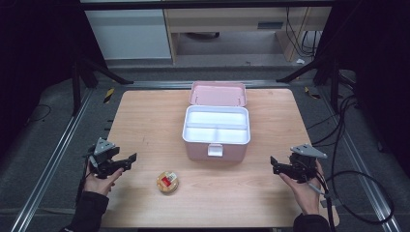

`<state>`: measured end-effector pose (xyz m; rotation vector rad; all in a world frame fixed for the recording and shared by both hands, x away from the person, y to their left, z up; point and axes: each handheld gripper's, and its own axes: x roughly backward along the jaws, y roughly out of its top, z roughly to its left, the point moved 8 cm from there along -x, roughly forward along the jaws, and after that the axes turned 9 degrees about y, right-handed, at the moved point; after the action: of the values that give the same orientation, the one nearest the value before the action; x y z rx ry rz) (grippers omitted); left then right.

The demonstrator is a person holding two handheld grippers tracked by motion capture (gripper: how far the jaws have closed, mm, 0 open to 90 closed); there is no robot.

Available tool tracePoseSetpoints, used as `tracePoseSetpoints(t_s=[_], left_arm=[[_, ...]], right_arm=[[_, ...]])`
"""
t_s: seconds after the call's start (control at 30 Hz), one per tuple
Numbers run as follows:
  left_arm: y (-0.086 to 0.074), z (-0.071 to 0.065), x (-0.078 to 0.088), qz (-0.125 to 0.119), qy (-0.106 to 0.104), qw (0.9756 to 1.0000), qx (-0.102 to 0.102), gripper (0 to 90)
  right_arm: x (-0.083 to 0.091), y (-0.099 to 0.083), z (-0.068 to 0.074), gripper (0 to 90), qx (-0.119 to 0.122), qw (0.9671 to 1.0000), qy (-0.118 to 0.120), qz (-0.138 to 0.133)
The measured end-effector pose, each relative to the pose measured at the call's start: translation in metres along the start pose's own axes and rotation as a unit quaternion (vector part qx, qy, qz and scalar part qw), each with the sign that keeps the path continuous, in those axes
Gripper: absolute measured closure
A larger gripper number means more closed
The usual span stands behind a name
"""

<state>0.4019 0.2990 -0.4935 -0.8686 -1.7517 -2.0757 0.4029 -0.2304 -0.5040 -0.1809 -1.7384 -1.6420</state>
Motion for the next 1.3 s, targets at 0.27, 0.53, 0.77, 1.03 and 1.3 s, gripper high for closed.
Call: tracePoseSetpoints(t_s=[0.27, 0.53, 0.77, 1.03, 1.3], left_arm=[[0.007, -0.025, 0.009, 0.024, -0.019, 0.9986, -0.042, 26.9], [0.004, -0.052, 0.004, 0.049, -0.054, 0.9956, -0.060, 23.5], [-0.001, -0.075, 0.000, 0.068, -0.079, 0.9913, -0.081, 22.5], [-0.011, -0.098, -0.005, 0.107, -0.102, 0.9821, -0.116, 19.7], [-0.022, -0.115, -0.012, 0.139, -0.115, 0.9726, -0.147, 17.4]], right_arm=[[-0.002, -0.001, 0.008, 9.5, 0.011, 0.9998, 0.000, 0.017], [-0.006, -0.002, 0.011, 9.8, 0.017, 0.9995, 0.002, 0.025], [-0.010, -0.007, 0.011, 10.0, 0.018, 0.9991, 0.003, 0.038], [-0.016, -0.013, 0.012, 10.5, 0.023, 0.9981, 0.005, 0.057], [-0.018, -0.016, 0.012, 10.3, 0.028, 0.9974, 0.003, 0.067]])
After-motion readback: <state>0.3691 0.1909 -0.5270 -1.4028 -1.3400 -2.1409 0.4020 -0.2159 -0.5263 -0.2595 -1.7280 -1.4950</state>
